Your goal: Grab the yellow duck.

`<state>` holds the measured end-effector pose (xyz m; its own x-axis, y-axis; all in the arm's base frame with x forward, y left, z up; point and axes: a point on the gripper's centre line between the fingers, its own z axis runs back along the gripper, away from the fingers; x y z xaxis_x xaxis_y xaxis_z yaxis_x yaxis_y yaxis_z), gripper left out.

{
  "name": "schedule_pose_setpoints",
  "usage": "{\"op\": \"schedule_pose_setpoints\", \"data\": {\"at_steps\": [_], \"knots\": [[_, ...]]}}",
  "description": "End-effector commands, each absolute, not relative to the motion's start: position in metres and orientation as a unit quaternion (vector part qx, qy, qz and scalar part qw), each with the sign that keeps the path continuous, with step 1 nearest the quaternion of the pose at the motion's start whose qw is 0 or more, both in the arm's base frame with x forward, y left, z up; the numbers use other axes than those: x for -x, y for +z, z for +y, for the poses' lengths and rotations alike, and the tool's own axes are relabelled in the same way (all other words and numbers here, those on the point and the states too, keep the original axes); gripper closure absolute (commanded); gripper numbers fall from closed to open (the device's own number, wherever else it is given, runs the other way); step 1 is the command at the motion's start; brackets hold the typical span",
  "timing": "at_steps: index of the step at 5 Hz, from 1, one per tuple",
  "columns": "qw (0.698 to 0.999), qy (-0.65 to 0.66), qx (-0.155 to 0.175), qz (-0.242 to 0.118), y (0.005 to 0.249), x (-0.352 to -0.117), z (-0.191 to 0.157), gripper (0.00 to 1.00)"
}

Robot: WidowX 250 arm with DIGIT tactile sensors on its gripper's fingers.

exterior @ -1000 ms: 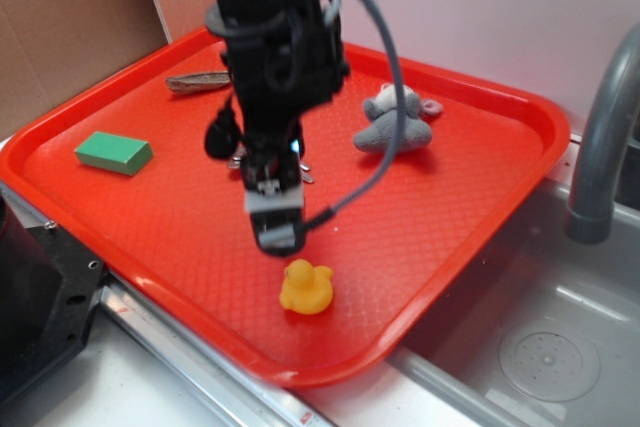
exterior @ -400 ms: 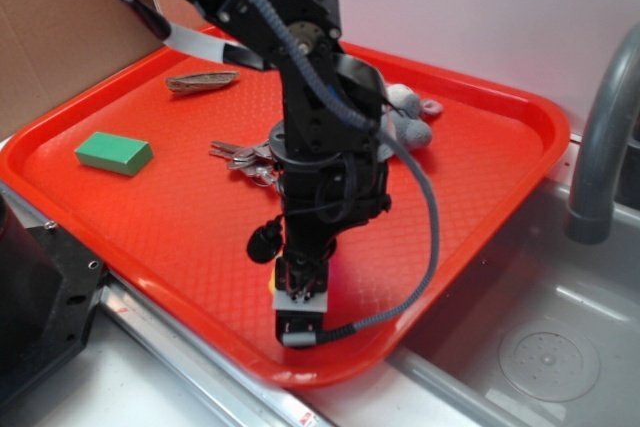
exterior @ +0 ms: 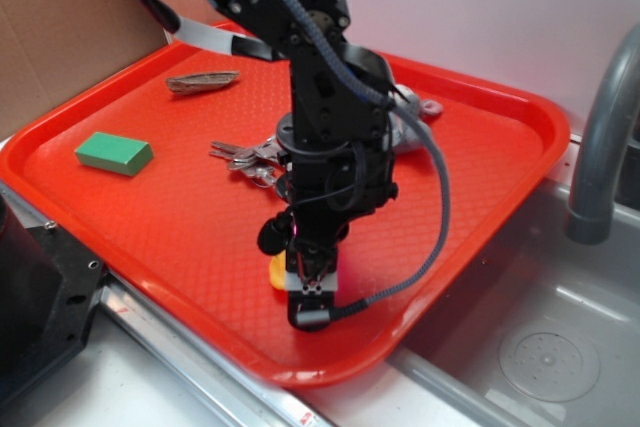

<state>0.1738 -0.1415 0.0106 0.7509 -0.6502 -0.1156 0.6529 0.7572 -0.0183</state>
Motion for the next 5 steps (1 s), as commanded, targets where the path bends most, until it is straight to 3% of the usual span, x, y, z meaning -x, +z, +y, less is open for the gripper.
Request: {"op": "schedule_pose_setpoints", "data": {"at_steps": [1, 2, 4, 5], "knots": [[0.948, -0.318, -0.009, 0.033, 0.051, -0.161, -0.119, 1.00], [0.965, -0.258, -0.041, 0.009, 0.100, -0.163, -0.101, 1.00], [0.999, -0.032, -0.044, 0.000, 0.196, -0.151, -0.058, 1.00], [0.999, 0.004, -0.039, -0.007, 0.205, -0.154, -0.047, 1.00]]}}
